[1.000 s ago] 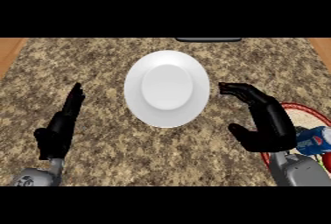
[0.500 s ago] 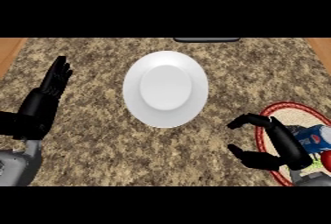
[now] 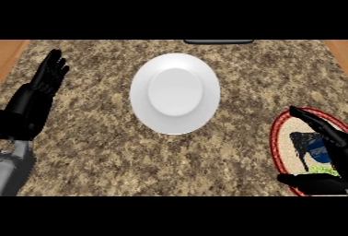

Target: Pick the can from the placemat and place it in the plate

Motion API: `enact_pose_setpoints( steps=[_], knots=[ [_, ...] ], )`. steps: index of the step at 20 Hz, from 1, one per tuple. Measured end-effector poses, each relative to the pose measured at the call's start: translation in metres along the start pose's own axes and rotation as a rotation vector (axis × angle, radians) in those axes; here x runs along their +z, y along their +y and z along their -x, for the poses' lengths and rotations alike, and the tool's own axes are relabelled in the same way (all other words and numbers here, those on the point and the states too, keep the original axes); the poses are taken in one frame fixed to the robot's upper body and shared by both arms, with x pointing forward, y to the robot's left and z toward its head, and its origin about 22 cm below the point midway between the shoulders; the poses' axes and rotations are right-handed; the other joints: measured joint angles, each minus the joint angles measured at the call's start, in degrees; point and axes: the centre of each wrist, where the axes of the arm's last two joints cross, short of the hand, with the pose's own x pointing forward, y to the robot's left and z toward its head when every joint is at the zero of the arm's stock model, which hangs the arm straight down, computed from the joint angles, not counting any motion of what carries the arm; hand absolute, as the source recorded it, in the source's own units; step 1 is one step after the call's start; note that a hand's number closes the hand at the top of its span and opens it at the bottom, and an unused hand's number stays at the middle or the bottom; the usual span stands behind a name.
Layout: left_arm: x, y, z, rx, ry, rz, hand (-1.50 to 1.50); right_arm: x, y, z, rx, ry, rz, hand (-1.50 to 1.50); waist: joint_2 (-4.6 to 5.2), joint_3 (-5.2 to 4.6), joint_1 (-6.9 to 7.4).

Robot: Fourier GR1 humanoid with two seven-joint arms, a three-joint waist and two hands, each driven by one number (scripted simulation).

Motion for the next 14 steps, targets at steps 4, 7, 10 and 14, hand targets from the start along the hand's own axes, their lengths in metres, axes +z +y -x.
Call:
enact_pose_setpoints(
  steps=[4, 7, 10, 14],
  knots=[
    [0.002, -0.002, 0.004, 0.006, 0.002, 0.0, 0.0, -0.004, -0.04, -0.029, 0.163, 0.047, -0.031, -1.5, -0.08, -0.09, -0.16],
    [0.003, -0.001, 0.002, 0.004, 0.002, 0.004, 0.0, -0.009, -0.068, -0.051, 0.315, 0.157, -0.095, -1.5, -0.16, -0.17, -0.06],
    [0.002, -0.002, 0.001, 0.004, 0.0, 0.003, 0.0, -0.014, -0.084, -0.069, 0.471, 0.286, -0.188, -1.5, -0.1, -0.23, 0.01],
    [0.0, -0.005, 0.002, -0.003, 0.001, 0.004, 0.0, -0.022, -0.094, -0.092, 0.615, 0.448, -0.332, -1.5, 0.02, -0.23, 0.07]
  ],
)
